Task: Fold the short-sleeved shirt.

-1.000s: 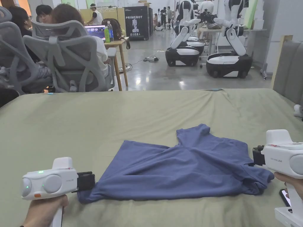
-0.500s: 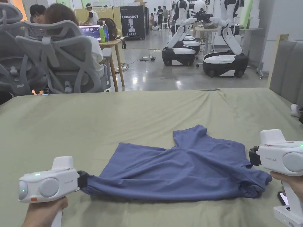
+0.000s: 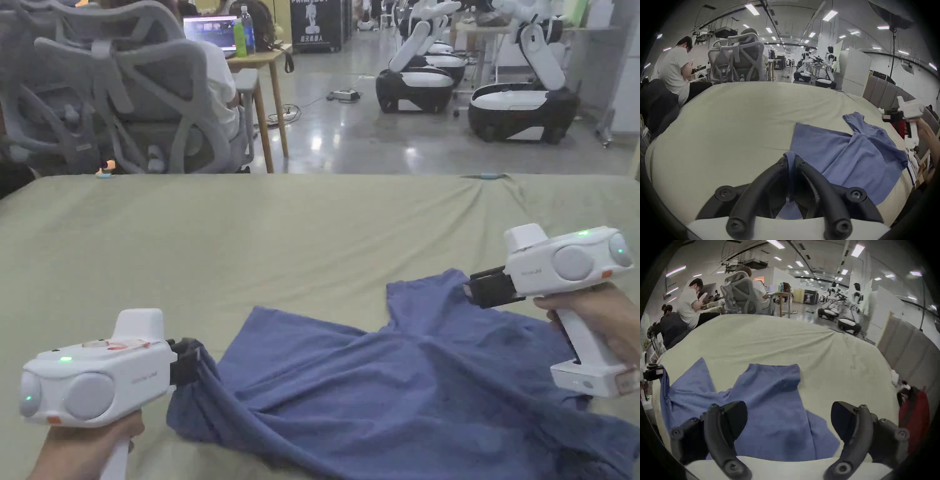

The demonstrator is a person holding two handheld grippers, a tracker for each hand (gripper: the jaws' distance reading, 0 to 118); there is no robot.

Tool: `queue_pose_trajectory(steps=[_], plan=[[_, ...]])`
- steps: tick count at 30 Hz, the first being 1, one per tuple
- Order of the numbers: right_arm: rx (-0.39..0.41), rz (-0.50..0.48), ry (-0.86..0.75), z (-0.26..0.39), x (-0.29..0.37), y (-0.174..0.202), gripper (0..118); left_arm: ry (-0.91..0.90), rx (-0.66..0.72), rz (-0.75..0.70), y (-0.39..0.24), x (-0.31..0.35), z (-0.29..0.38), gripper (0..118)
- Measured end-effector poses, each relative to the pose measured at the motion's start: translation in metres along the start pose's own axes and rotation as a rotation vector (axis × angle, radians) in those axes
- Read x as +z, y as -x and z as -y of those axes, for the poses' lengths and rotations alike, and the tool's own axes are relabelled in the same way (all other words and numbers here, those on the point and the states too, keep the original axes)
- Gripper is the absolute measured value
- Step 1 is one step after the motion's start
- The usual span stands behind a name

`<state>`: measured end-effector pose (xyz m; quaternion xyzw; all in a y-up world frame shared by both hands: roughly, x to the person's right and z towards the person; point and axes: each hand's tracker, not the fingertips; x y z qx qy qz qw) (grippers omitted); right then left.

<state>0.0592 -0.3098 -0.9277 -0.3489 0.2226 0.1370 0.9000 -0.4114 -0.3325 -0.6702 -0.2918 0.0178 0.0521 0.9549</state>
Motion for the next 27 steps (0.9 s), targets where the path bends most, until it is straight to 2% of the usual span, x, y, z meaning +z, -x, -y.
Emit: queue_pose_trajectory(steps=[3,6,7,9,10,11,12,13,14,15,16,19,21,24,25,27], plan=[[0.077,-0.015,0.086,-0.009,-0.044,-0.006,98,0.01,-0.004,-0.003,0.003,-0.002,0.006,6],[0.15,0.041,0.144,-0.006,-0.082,-0.006,97,0.017,0.015,-0.006,0.011,-0.005,0.008,6],[0.153,0.054,0.176,-0.002,-0.093,-0.008,93,0.019,0.02,-0.012,0.013,-0.005,0.009,6],[0.106,0.012,0.253,0.006,-0.107,-0.013,86,0.021,0.026,-0.024,0.014,-0.007,0.01,6],[0.049,-0.013,0.227,0.008,-0.105,-0.015,73,0.019,0.024,-0.031,0.012,-0.007,0.01,6],[0.002,-0.023,0.209,0.006,-0.099,-0.017,73,0.016,0.023,-0.041,0.011,-0.008,0.011,6],[0.012,-0.058,0.207,0.007,-0.093,-0.016,67,0.021,0.019,-0.042,0.01,-0.009,0.011,6],[0.053,-0.075,0.183,0.008,-0.088,-0.013,55,0.028,0.016,-0.041,0.009,-0.01,0.011,6],[0.12,-0.084,0.178,0.009,-0.083,-0.008,29,0.027,0.014,-0.042,0.008,-0.012,0.011,6],[0.147,-0.101,0.206,0.008,-0.08,0.0,0,0.024,0.015,-0.041,0.006,-0.012,0.01,6],[0.169,-0.064,0.217,0.009,-0.077,0.004,0,0.021,0.016,-0.039,0.004,-0.012,0.008,6],[0.18,-0.034,0.152,-0.005,-0.064,0.005,0,-0.001,0.017,-0.074,-0.004,-0.008,-0.009,6],[0.14,-0.025,0.06,-0.025,-0.033,-0.002,0,-0.04,-0.013,-0.051,-0.007,-0.002,-0.033,6],[0.156,0.039,-0.043,-0.064,0.028,-0.009,0,-0.137,-0.071,-0.024,-0.017,0.01,-0.078,6],[0.168,0.065,-0.064,-0.076,0.045,-0.013,0,-0.16,-0.097,-0.038,-0.021,0.013,-0.093,6],[0.21,0.197,-0.129,-0.103,0.091,-0.017,0,-0.213,-0.127,-0.046,-0.027,0.019,-0.132,6]])
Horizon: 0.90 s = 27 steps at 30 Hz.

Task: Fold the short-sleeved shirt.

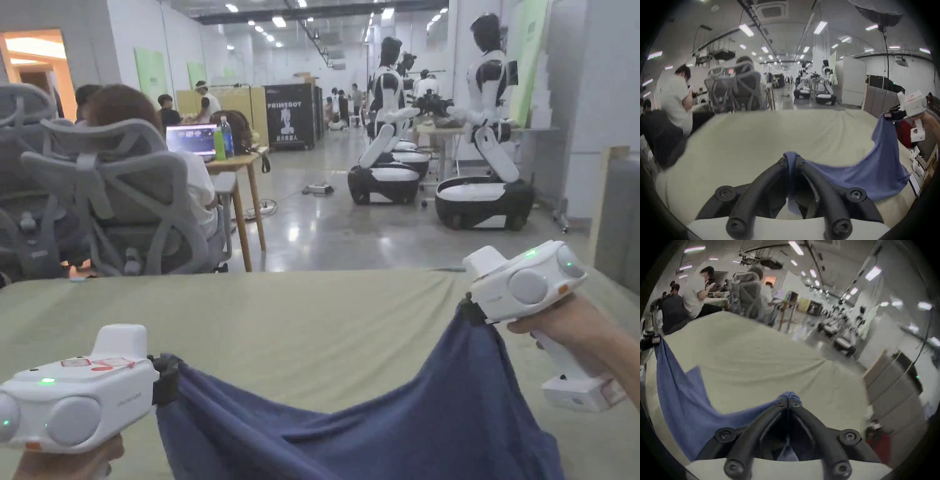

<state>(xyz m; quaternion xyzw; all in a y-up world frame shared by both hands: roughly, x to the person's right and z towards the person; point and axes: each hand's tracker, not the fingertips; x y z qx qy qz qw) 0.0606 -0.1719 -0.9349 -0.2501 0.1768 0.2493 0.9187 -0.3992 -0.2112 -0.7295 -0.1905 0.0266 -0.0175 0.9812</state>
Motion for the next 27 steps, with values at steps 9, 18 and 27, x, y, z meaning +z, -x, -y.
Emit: queue_pose_trajectory(steps=[9,18,27], plan=[[-0.158,0.291,-0.234,-0.096,0.147,-0.104,0,-0.223,-0.032,-0.022,0.005,0.0,-0.186,6],[-0.339,0.288,-0.421,-0.151,0.209,-0.16,0,-0.383,0.08,-0.048,0.004,-0.005,-0.308,6],[-0.434,0.346,-0.524,-0.175,0.224,-0.176,0,-0.453,0.089,-0.076,0.007,-0.011,-0.342,6]])
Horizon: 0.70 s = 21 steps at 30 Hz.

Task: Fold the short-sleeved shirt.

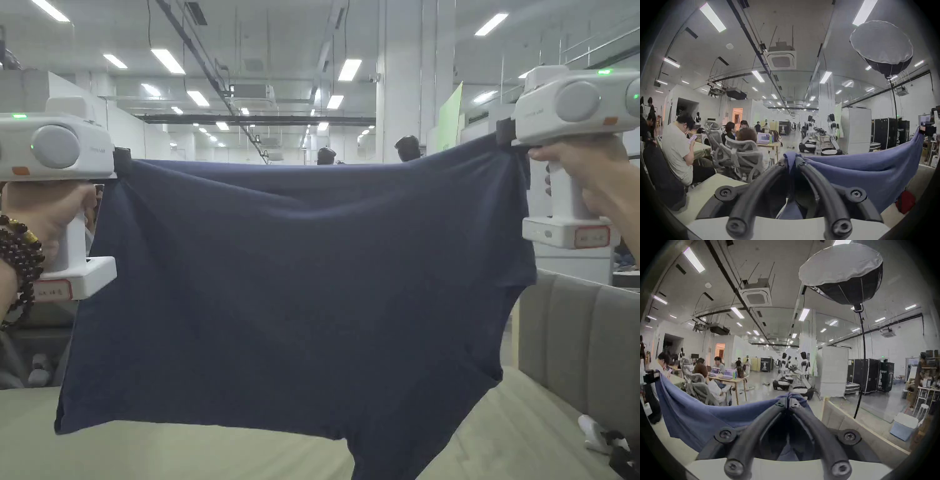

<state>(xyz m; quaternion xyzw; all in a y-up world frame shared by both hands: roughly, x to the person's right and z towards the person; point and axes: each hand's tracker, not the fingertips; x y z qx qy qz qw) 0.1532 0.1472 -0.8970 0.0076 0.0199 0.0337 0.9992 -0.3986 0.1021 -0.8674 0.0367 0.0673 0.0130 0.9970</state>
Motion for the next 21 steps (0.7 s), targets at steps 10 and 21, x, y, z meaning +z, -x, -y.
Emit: queue_pose_trajectory(steps=[10,21], plan=[[0.014,-0.057,0.087,0.07,-0.018,0.011,0,0.104,0.015,0.008,0.012,-0.012,0.092,6],[0.071,-0.164,0.166,0.218,0.057,0.0,0,0.253,0.071,0.11,0.048,0.077,0.255,6]])
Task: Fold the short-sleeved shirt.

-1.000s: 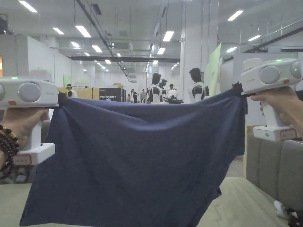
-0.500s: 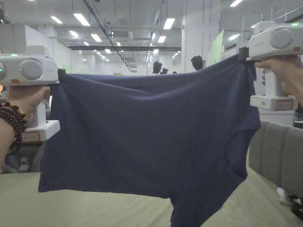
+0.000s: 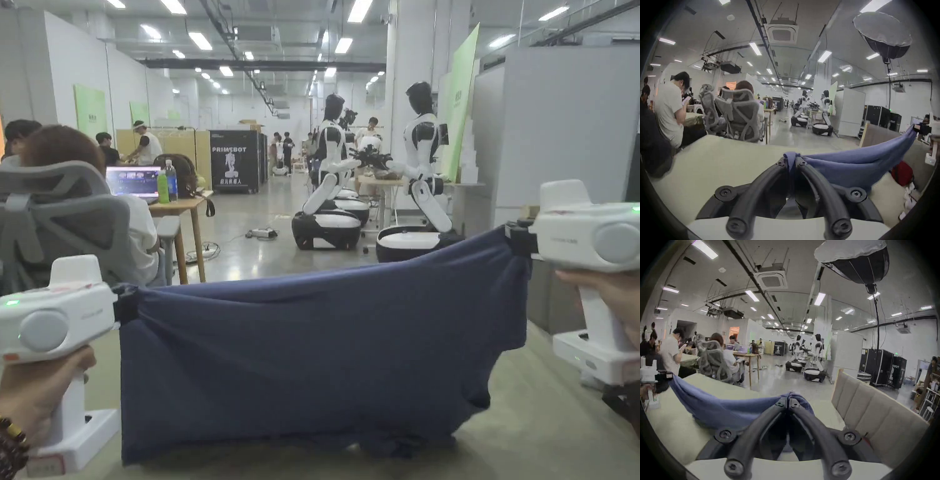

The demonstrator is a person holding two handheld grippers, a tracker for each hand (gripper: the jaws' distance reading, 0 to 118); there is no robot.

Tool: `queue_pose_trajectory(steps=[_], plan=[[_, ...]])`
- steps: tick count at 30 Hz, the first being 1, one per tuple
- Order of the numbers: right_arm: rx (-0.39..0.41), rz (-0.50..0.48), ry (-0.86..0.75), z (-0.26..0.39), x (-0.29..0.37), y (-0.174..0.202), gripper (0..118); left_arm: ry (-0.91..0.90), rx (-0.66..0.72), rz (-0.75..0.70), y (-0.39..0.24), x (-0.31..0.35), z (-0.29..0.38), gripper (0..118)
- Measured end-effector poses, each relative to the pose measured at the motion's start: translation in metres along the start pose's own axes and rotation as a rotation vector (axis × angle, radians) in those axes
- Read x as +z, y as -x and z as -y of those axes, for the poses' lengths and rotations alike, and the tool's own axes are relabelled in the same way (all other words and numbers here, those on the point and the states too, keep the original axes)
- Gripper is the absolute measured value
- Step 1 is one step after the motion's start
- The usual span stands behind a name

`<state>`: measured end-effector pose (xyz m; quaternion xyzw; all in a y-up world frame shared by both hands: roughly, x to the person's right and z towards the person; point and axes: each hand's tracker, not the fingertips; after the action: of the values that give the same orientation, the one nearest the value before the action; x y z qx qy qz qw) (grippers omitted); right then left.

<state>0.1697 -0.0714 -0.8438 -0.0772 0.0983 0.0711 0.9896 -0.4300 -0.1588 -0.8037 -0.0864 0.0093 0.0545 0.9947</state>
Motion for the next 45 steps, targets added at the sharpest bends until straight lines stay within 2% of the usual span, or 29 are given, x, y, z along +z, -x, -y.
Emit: queue_pose_trajectory(steps=[5,7,11,14,17,21,29,32,33,34,35,36,37,39,41,42,43,44,45], plan=[[0.013,-0.092,0.072,0.082,0.077,0.021,0,0.087,0.013,0.032,0.014,0.076,0.083,6],[-0.002,-0.1,0.11,0.116,0.103,0.031,0,0.124,0.058,0.035,0.019,0.106,0.116,6],[-0.035,-0.139,0.21,0.179,0.152,0.055,0,0.174,0.049,0.027,0.021,0.164,0.169,6],[-0.014,-0.167,0.281,0.219,0.185,0.073,0,0.208,0.039,0.033,0.025,0.2,0.2,6],[-0.023,-0.156,0.324,0.249,0.21,0.086,1,0.245,0.031,0.025,0.03,0.222,0.221,6],[-0.037,-0.148,0.435,0.286,0.222,0.094,1,0.283,0.029,0.019,0.037,0.235,0.243,7],[0.04,-0.18,0.672,0.346,0.196,0.101,1,0.352,0.04,-0.01,0.037,0.227,0.275,7],[0.008,-0.167,0.646,0.348,0.196,0.099,1,0.356,0.072,-0.029,0.038,0.228,0.284,8],[-0.021,-0.167,0.654,0.345,0.195,0.096,2,0.349,0.087,-0.039,0.038,0.229,0.285,12],[-0.047,-0.172,0.642,0.341,0.196,0.093,12,0.342,0.102,-0.065,0.039,0.229,0.283,29],[-0.058,-0.159,0.606,0.335,0.201,0.091,34,0.351,0.12,-0.089,0.04,0.23,0.279,52],[-0.064,-0.138,0.57,0.327,0.206,0.09,71,0.364,0.127,-0.093,0.042,0.23,0.273,82],[-0.076,-0.129,0.548,0.321,0.208,0.088,118,0.361,0.134,-0.091,0.043,0.232,0.268,118],[-0.119,-0.159,0.45,0.297,0.216,0.085,109,0.279,0.157,-0.035,0.051,0.236,0.253,109],[-0.168,-0.165,0.403,0.276,0.221,0.082,112,0.283,0.156,-0.029,0.052,0.236,0.237,118],[-0.171,-0.149,0.392,0.267,0.221,0.082,110,0.269,0.136,-0.056,0.048,0.241,0.228,118],[-0.166,-0.135,0.374,0.26,0.221,0.083,100,0.24,0.115,-0.06,0.042,0.25,0.221,101],[-0.152,-0.119,0.349,0.255,0.23,0.091,82,0.204,0.09,-0.059,0.039,0.253,0.214,74],[-0.135,-0.103,0.335,0.25,0.231,0.093,53,0.183,0.073,-0.071,0.037,0.255,0.209,33]])
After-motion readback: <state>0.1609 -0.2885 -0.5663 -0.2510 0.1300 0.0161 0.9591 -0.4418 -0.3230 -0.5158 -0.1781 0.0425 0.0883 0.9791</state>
